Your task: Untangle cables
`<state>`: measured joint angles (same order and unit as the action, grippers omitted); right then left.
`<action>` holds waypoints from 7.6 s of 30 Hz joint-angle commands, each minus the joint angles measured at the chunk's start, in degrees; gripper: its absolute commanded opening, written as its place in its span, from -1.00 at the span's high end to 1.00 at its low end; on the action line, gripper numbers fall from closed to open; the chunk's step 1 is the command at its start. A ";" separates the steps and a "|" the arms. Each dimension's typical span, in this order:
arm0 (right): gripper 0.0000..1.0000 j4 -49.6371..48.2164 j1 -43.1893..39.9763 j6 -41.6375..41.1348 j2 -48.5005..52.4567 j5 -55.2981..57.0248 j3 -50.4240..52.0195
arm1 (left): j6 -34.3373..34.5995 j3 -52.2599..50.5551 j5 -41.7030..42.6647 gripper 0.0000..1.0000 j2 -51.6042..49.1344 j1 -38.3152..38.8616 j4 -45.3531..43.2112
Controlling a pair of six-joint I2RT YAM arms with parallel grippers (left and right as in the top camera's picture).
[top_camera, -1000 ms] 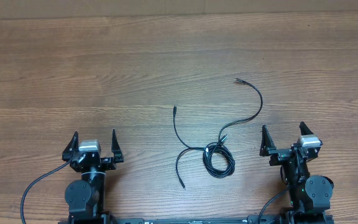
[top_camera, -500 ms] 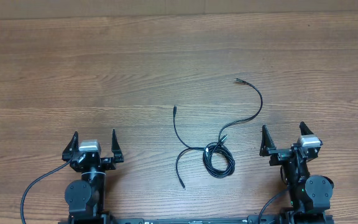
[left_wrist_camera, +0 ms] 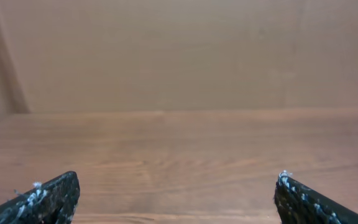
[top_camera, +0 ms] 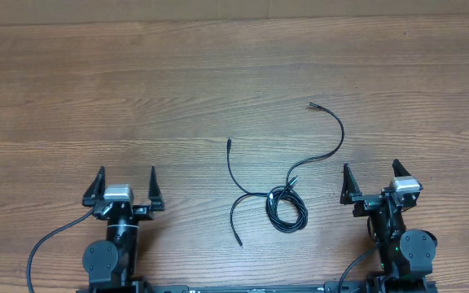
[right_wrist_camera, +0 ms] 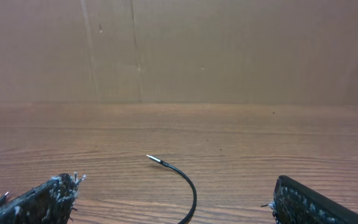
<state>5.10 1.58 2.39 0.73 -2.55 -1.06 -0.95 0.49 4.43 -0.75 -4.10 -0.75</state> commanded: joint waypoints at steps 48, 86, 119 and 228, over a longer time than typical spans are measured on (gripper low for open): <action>-0.99 -0.37 0.28 0.28 -0.57 0.52 0.59 | 7.89 46.62 38.95 -0.99 -50.49 16.92 17.00; -0.99 -0.37 0.28 0.28 -0.57 0.52 0.59 | 37.81 51.52 14.40 -0.51 -92.11 48.81 25.77; -0.99 -0.37 0.28 0.28 -0.57 0.52 0.59 | 0.46 72.78 -9.75 0.59 -91.08 40.96 49.40; -0.99 -0.37 0.28 0.28 -0.57 0.52 0.59 | 92.06 61.13 14.71 -0.52 -102.07 43.50 55.87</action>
<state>5.15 1.58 2.42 0.73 -2.52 -1.06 80.16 64.75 15.81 -103.00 37.85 58.81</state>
